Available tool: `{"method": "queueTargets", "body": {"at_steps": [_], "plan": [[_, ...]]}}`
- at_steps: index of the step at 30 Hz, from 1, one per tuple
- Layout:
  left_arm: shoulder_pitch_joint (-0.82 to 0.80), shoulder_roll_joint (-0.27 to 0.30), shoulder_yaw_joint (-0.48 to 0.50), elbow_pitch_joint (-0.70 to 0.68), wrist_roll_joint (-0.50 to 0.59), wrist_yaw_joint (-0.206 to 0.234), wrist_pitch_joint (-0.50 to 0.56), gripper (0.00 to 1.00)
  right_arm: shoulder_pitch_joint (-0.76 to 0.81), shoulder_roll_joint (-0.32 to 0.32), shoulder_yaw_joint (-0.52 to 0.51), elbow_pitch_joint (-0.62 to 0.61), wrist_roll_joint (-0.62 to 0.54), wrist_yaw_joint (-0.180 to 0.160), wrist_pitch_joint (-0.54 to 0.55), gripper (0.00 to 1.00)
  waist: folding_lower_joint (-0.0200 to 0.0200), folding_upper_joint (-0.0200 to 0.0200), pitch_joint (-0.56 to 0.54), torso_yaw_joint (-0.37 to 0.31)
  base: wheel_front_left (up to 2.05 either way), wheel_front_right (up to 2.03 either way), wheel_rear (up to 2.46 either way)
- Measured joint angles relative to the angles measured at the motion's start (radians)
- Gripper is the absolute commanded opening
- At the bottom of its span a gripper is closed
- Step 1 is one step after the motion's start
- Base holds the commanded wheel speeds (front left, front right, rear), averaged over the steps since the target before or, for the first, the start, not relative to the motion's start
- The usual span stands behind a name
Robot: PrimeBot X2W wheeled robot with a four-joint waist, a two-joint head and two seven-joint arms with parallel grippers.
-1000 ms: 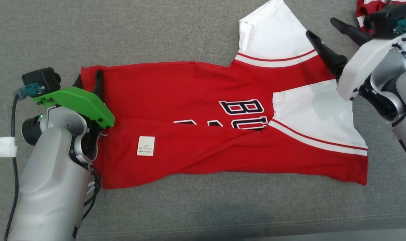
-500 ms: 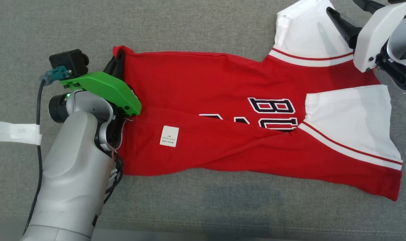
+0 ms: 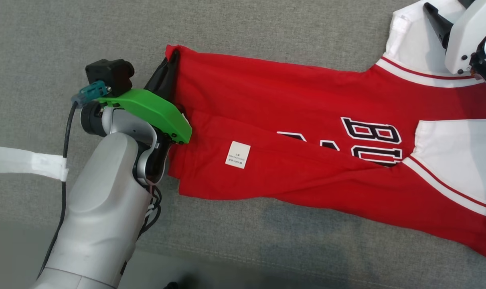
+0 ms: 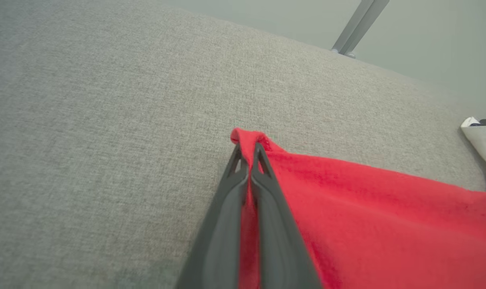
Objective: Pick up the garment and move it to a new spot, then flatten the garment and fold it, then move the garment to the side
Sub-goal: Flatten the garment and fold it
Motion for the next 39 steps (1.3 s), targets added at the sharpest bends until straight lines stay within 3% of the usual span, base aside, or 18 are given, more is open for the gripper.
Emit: {"method": "queueTargets", "body": {"at_steps": [12,13,14,16,17,18,29,39], "plan": [[0.000,0.000,-0.053,-0.002,-0.040,0.000,-0.040,0.00,-0.054,0.020,0.008,0.085,-0.025,-0.016,-0.031,1.00,0.0000,0.0000,0.018,0.023,0.00,0.00,0.00],[0.000,0.000,-0.055,-0.001,-0.045,0.000,-0.041,0.00,-0.057,0.025,0.010,0.090,-0.026,-0.016,-0.031,0.89,0.0000,0.0000,0.019,0.022,0.00,0.00,0.00],[0.000,0.000,-0.055,0.000,-0.046,0.000,-0.042,0.00,-0.059,0.030,0.012,0.094,-0.026,-0.016,-0.033,0.50,0.0000,0.0000,0.019,0.021,0.00,0.00,0.00],[0.000,0.000,-0.053,0.007,-0.046,0.001,-0.053,0.00,-0.063,0.041,0.019,0.103,-0.026,-0.014,-0.041,0.37,0.0000,0.0000,0.018,0.015,0.00,0.00,0.00],[0.000,0.000,-0.053,0.013,-0.046,0.002,-0.058,0.00,-0.064,0.048,0.022,0.107,-0.027,-0.013,-0.044,0.26,0.0000,0.0000,0.017,0.012,0.00,0.00,0.00],[0.000,0.000,-0.052,0.019,-0.047,0.004,-0.058,0.00,-0.065,0.055,0.026,0.112,-0.027,-0.007,-0.046,0.00,0.0000,0.0000,0.015,0.008,0.00,0.00,0.00],[0.000,0.001,-0.023,0.066,-0.049,0.023,-0.085,0.00,-0.074,0.084,0.038,0.142,-0.035,0.007,-0.119,0.00,0.0000,0.0000,-0.013,-0.038,0.00,0.00,0.00],[0.000,0.013,0.012,0.085,-0.053,0.022,-0.111,0.00,-0.034,0.123,0.011,0.131,0.002,0.029,-0.286,0.00,0.0000,0.0000,-0.066,-0.094,0.00,0.00,0.00]]}}
